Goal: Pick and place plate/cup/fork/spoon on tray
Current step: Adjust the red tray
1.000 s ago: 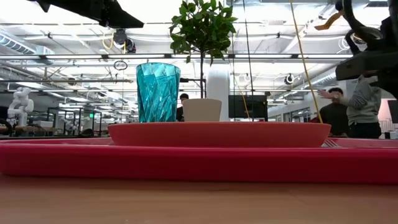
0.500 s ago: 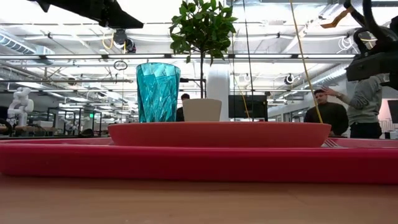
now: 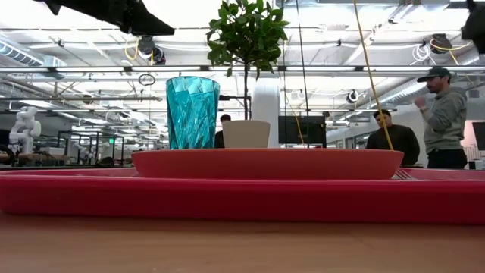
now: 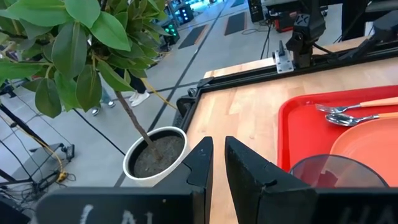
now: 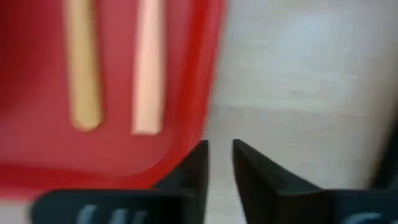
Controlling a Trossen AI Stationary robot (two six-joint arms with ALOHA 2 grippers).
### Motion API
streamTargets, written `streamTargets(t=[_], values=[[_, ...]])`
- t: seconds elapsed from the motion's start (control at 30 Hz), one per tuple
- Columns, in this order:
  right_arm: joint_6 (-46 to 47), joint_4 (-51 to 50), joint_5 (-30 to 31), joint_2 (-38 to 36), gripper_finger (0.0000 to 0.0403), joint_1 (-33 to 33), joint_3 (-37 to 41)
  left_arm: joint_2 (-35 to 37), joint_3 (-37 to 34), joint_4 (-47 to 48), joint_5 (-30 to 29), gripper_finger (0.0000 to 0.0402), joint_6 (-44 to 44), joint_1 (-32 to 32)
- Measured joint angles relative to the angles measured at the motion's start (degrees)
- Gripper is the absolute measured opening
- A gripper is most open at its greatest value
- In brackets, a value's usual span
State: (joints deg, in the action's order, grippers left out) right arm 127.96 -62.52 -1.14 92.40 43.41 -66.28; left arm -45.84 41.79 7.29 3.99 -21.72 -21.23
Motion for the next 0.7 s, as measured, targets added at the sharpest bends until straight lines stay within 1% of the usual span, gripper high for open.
streamTargets(t=[0.07, 0.1, 0.2, 0.27, 0.3, 0.4, 0.47, 0.6, 0.7], values=[[-0.4, 2.9, 3.4, 0.0, 0.0017, 1.9, 0.0, 0.0, 0.0, -0.1, 0.0, 0.0047, 0.6, 0.0], [-0.7, 4.4, 5.6, 0.0, 0.0009, 2.8, 0.0, 0.0, 0.0, -0.2, 0.0, 0.0047, 1.0, 0.0], [-3.0, 9.3, 12.0, 0.5, 0.0004, 5.0, 0.0, 0.0, 0.0, -0.5, 0.0, 0.0047, 2.4, 0.0], [-6.7, 13.7, 15.9, 1.6, 0.0001, 5.9, -0.1, 0.0, 0.0, -0.6, 0.0, 0.0047, 3.5, 0.0], [-9.6, 16.4, 16.6, 2.5, 0.0001, 6.1, -0.1, 0.0, 0.0, -0.6, 0.0, 0.0047, 4.1, 0.0], [-22.3, 25.5, 16.1, 6.1, 0.0000, 6.2, -0.1, 0.0, 0.0, -0.6, 0.0, 0.0047, 5.4, 0.0], [-28.2, 30.1, 14.8, 8.6, 0.0000, 6.1, -0.1, 0.0, 0.0, -0.6, 0.0, 0.0047, 6.2, 0.0], [-31.3, 30.0, 10.8, 11.6, 0.0000, 6.4, -0.6, 0.0, 0.0, -0.7, 0.0, 0.0047, 8.9, 0.1], [-31.9, 28.8, 10.4, 12.0, 0.0000, 7.8, -1.1, 0.0, 0.0, 0.1, 0.0, 0.0047, 10.5, 0.8]])
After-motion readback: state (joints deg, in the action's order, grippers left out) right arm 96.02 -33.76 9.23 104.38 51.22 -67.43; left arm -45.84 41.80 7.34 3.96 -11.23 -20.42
